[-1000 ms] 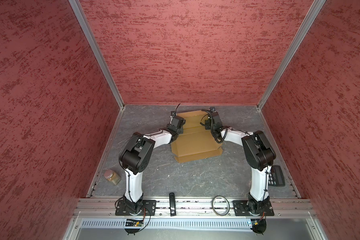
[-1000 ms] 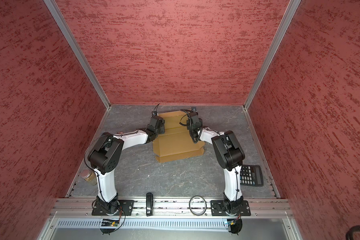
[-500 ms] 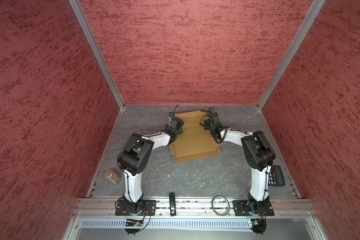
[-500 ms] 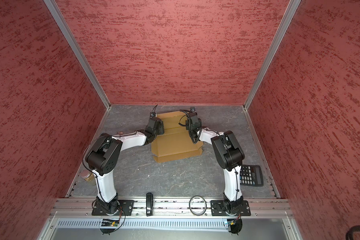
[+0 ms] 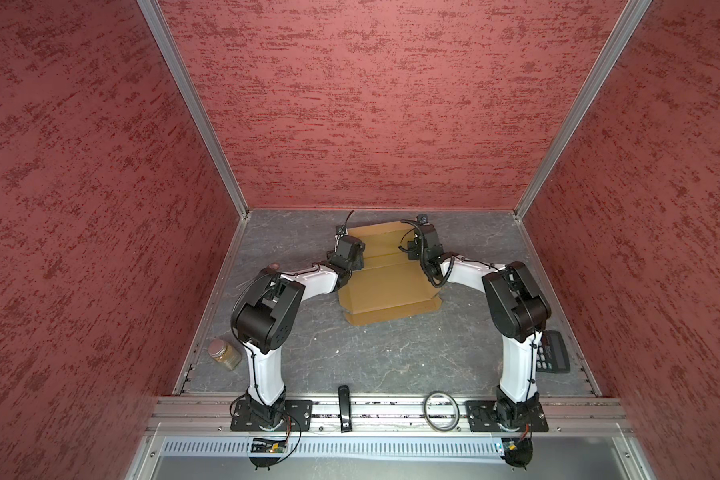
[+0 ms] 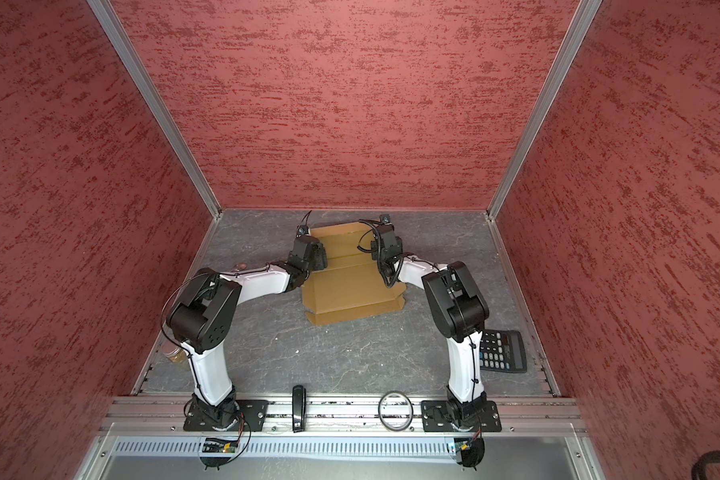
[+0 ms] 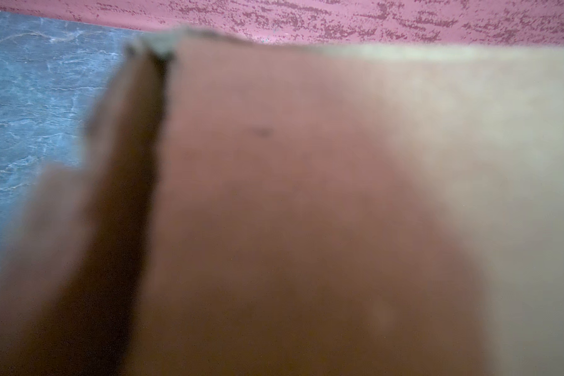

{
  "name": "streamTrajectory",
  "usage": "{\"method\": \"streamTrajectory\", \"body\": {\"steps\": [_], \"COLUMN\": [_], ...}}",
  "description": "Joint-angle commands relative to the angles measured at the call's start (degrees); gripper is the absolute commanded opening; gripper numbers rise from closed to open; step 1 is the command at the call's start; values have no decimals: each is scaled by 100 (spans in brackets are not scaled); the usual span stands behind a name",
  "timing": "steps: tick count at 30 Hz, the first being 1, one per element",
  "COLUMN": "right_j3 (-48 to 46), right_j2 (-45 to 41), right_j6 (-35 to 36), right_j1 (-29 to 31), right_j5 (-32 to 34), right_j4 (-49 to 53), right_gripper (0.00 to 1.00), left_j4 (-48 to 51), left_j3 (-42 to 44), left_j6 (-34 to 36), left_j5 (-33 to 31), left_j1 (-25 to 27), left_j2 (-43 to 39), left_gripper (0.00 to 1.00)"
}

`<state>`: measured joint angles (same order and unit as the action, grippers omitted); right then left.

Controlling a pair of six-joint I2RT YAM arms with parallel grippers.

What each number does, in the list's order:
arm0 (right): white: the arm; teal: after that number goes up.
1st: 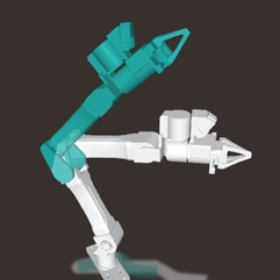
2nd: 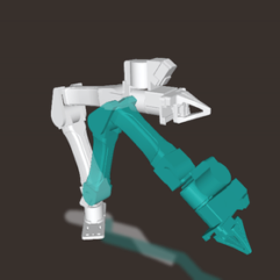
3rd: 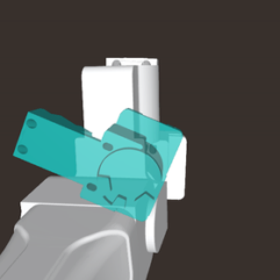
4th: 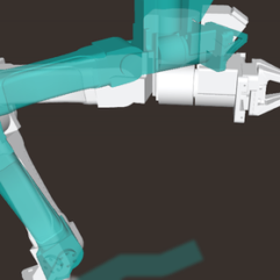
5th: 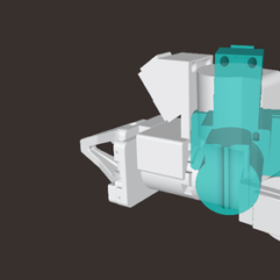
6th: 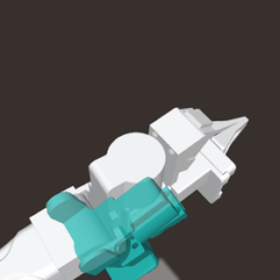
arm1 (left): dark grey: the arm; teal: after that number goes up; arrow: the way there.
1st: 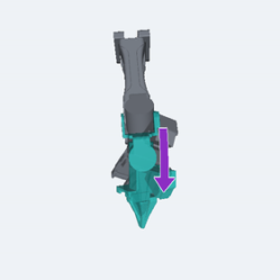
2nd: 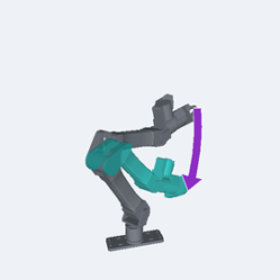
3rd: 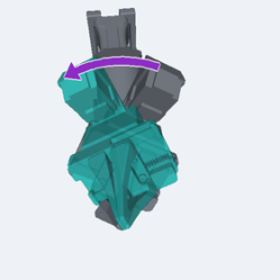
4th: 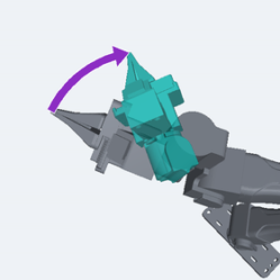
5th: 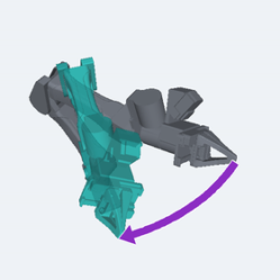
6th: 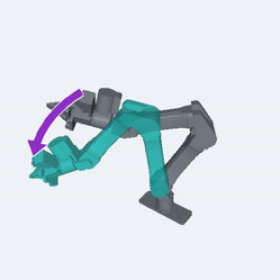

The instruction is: Fold the paper box

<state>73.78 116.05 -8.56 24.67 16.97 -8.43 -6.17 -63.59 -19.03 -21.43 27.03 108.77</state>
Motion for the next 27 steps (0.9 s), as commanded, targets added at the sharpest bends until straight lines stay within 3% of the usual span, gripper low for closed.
{"method": "streamTrajectory", "body": {"steps": [1, 11, 27], "right_j3": [84, 157, 282], "right_j2": [93, 99, 108], "right_j6": [-75, -190, -172], "right_j1": [47, 12, -6], "right_j5": [-183, -249, -234], "right_j4": [367, 473, 709], "right_gripper": [4, 3, 3], "left_j4": [-145, -941, -937], "left_j3": [195, 861, 1111], "left_j6": [30, 76, -49], "left_j5": [59, 209, 34], "left_j1": [-26, 96, 249], "left_j2": [-176, -668, -1193], "left_gripper": [76, 78, 79]}}
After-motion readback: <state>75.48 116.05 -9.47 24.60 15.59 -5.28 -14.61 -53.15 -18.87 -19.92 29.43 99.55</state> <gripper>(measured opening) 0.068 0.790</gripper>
